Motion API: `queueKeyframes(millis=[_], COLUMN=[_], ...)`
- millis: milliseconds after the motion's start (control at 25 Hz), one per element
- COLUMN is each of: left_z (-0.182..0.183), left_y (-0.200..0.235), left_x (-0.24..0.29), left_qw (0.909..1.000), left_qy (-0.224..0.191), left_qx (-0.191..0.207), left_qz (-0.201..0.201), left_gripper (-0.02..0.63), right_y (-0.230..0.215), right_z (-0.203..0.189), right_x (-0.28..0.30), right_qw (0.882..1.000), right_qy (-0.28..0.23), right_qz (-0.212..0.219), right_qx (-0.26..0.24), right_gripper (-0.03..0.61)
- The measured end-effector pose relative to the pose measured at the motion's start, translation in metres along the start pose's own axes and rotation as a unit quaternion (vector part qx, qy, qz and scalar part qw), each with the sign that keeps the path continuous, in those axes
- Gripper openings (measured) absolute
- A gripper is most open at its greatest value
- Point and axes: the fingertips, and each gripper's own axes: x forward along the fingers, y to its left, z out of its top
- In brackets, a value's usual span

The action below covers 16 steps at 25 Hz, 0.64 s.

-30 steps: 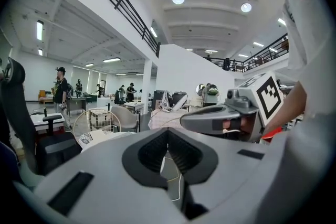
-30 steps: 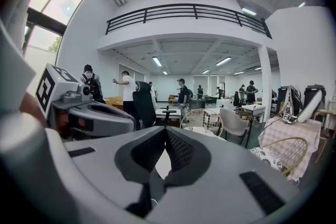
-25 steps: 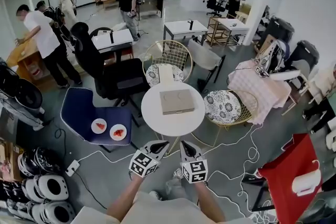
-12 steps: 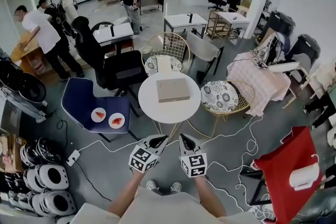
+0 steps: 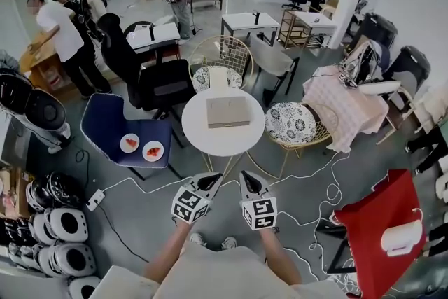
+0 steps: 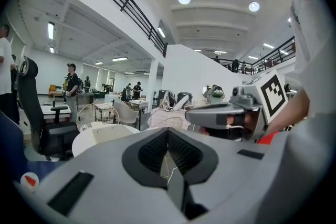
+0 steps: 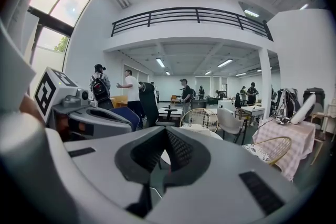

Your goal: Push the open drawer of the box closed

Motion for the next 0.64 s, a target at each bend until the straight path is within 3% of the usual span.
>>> queueKeyframes(millis=[640], left_z=[0.001], left_y=[0.010], left_x=[-0.007], left_qw=[1.0000], left_qy=[0.001], left_qx=[0.002], left_qz=[0.007], left_gripper=[0.011], right_y=[0.009], right_z=[-0.003], right_x=[0.009], right_qw=[1.000], right_qy=[0.007], right_qz=[0.005], right_qx=[-0.008], right_gripper=[0.015])
